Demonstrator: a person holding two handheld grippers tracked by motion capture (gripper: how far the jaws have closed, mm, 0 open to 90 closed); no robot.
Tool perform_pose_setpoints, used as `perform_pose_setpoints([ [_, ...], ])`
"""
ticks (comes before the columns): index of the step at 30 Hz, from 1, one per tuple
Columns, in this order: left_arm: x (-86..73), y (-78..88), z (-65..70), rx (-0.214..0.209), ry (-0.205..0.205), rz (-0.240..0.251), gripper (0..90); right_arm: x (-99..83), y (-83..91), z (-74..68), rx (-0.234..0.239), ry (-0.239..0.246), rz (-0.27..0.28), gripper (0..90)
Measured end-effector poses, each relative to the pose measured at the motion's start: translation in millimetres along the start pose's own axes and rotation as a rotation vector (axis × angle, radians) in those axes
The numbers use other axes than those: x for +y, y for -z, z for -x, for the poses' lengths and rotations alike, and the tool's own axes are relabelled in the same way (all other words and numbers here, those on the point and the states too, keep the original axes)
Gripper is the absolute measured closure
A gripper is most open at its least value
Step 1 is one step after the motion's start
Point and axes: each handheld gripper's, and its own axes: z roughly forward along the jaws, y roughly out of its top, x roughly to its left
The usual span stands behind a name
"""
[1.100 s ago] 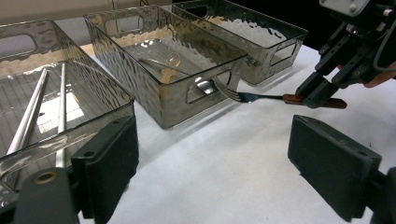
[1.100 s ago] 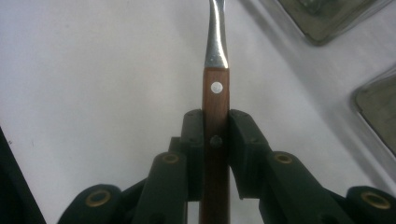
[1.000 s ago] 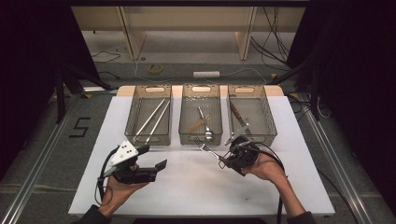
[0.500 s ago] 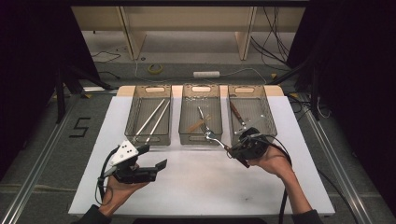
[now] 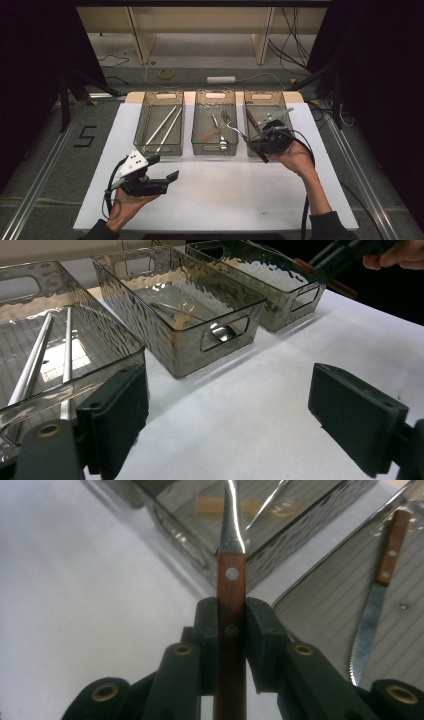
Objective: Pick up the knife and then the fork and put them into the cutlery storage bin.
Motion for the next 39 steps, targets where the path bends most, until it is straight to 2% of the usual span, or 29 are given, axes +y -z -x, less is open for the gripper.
perform_pose_setpoints([
  [5,0.1,-0.3,0.2,0.000,-0.002,0.000,16.1,10.0,2.1,12.2,-0.021,-0.026,0.028,77.4],
  [16,0.3,0.8,-0.1,0.001,-0.001,0.004,16.0,24.7,0.6,32.5,-0.056,-0.080,0.041,77.3],
  [21,0.3,0.9,-0.2,0.000,0.000,0.005,16.0,28.3,-0.4,38.3,-0.058,-0.099,0.051,77.3],
  [27,0.2,0.7,-0.2,-0.001,0.001,0.006,16.0,33.5,0.2,46.7,-0.082,-0.130,0.055,77.3],
  [31,0.2,0.7,-0.4,0.000,0.006,0.013,16.0,35.6,-1.7,54.5,-0.076,-0.164,0.066,77.3],
  [39,0.4,1.0,-1.0,-0.002,0.004,0.012,16.0,38.8,-6.8,66.6,-0.111,-0.209,0.055,77.3],
])
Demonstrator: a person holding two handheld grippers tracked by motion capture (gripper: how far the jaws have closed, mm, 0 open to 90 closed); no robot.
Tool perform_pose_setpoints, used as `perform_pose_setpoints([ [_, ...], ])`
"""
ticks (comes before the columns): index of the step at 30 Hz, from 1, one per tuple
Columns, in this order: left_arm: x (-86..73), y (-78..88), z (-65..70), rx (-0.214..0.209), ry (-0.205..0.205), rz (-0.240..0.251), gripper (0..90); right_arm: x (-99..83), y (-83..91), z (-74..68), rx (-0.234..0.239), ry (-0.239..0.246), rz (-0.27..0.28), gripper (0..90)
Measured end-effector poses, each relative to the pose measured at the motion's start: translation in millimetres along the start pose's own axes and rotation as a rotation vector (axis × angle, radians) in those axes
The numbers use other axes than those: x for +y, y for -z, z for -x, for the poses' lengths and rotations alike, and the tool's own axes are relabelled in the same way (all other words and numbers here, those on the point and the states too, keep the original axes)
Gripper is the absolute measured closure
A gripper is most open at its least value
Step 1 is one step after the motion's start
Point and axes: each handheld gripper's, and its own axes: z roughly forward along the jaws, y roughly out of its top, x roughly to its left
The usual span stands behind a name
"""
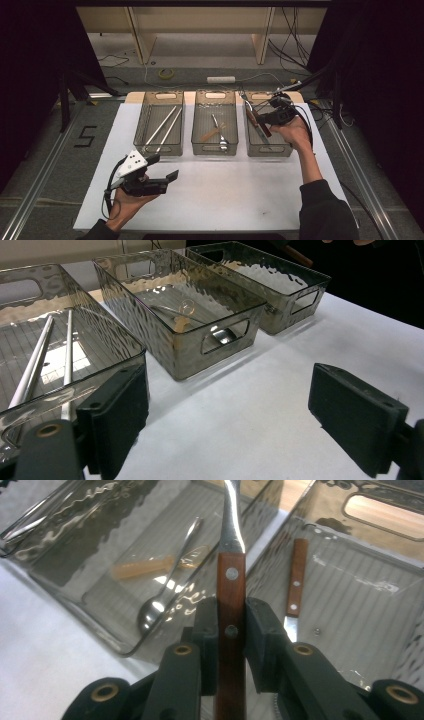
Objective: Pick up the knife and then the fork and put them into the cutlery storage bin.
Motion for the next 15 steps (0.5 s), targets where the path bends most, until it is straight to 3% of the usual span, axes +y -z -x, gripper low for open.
perform_pose_setpoints([
  [15,0.0,-0.1,0.2,0.001,-0.001,0.001,16.0,0.7,-8.4,15.4,-0.055,-0.063,-0.002,77.3],
])
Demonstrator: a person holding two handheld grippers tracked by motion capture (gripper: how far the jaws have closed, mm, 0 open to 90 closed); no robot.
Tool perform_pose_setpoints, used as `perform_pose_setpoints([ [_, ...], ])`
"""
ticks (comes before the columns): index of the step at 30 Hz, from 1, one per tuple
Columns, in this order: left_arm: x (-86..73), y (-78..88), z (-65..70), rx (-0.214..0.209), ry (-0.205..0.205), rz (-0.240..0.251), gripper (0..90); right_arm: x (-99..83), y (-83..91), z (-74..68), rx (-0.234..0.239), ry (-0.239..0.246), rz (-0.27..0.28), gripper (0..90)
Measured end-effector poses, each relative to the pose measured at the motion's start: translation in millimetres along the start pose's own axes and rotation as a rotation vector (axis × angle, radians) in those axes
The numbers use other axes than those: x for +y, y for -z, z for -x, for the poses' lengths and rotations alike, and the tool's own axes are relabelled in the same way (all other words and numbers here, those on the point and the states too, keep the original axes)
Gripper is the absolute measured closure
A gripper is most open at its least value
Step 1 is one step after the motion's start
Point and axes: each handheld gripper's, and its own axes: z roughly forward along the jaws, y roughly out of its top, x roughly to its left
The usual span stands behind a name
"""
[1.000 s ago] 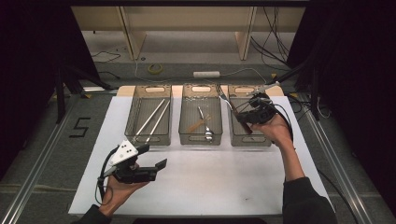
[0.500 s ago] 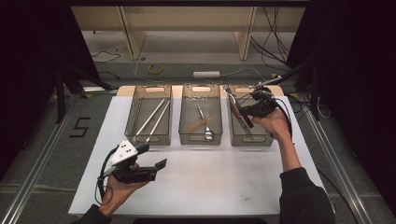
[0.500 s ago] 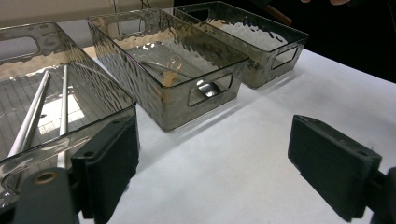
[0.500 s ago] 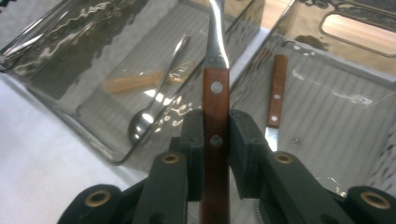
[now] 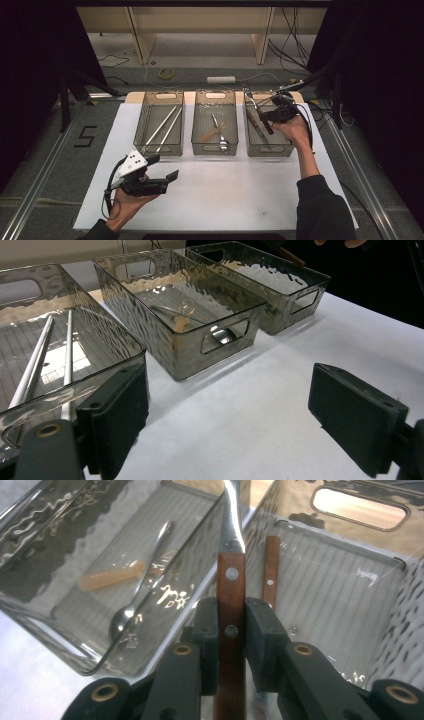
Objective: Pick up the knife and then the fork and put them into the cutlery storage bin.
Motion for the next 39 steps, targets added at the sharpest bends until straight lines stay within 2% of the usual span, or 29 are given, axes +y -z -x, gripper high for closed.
perform_pose_setpoints([
  [18,0.0,0.2,0.1,-0.001,0.001,0.000,16.0,-12.6,-12.9,12.9,-0.055,-0.035,-0.040,77.3],
  [28,-0.1,0.2,0.2,-0.001,0.000,-0.001,16.0,-17.9,-18.4,15.7,-0.088,-0.036,-0.058,77.3],
  [39,-0.1,0.0,0.4,-0.002,-0.004,-0.006,16.0,-26.7,-27.2,20.9,-0.116,-0.068,-0.087,77.2],
])
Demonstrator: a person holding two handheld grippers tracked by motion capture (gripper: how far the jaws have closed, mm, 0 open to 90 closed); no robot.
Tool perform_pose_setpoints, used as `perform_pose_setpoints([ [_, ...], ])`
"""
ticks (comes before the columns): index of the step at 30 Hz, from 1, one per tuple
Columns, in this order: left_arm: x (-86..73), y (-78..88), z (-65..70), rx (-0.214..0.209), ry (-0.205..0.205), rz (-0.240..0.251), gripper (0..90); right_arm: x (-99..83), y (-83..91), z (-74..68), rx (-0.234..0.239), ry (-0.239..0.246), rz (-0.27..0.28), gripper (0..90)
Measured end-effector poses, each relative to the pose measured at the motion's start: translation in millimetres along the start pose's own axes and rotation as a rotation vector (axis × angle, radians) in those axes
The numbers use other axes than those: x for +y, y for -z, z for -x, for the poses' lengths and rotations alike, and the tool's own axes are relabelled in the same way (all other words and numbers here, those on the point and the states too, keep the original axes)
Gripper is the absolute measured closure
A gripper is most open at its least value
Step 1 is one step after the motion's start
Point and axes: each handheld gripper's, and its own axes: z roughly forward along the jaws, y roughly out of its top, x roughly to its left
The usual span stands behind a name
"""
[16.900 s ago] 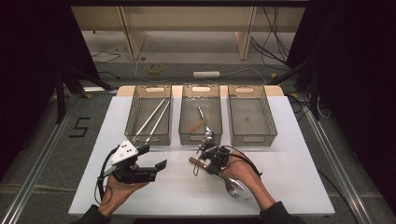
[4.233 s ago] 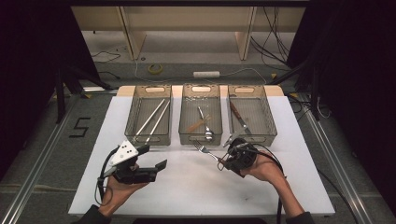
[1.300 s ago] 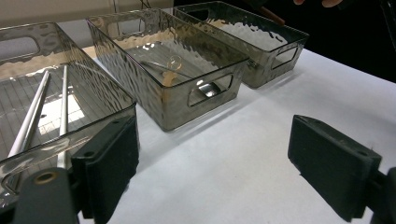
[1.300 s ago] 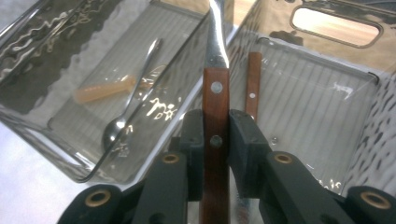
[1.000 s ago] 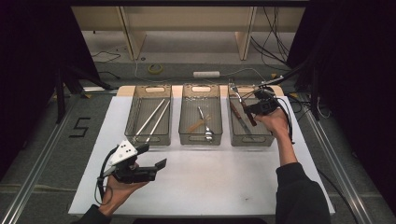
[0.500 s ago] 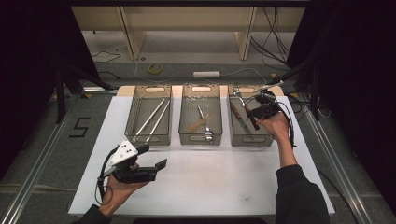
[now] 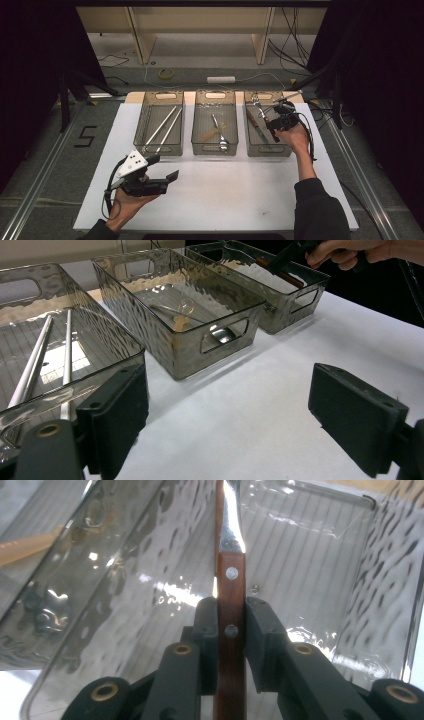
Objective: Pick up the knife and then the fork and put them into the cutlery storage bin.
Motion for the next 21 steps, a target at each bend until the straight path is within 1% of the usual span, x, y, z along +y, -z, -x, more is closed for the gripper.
perform_pose_setpoints([
  [2,0.0,0.0,0.2,0.000,0.000,-0.001,16.0,-1.0,-1.0,0.7,-0.008,-0.011,-0.002,77.2],
  [10,0.0,-0.1,0.1,-0.001,0.000,-0.001,16.0,-1.2,-3.4,1.0,-0.022,-0.016,-0.010,77.1],
  [12,0.0,0.0,0.1,0.000,0.000,0.000,16.0,-1.2,-3.8,1.1,-0.028,-0.010,-0.007,77.0],
  [14,0.0,0.0,-0.1,-0.001,0.001,0.001,16.0,-1.3,-4.8,0.6,-0.024,-0.012,-0.013,76.9],
  [17,0.0,-0.1,0.2,-0.001,0.002,0.002,16.0,-0.9,-6.5,0.2,-0.041,-0.005,-0.022,76.3],
  [19,0.0,-0.1,0.2,-0.001,0.003,0.002,16.0,-0.6,-6.8,1.8,-0.034,-0.016,-0.016,76.0],
  [21,0.0,-0.4,0.1,0.000,0.007,0.005,16.0,0.4,-5.2,2.0,-0.027,-0.017,-0.005,70.4],
])
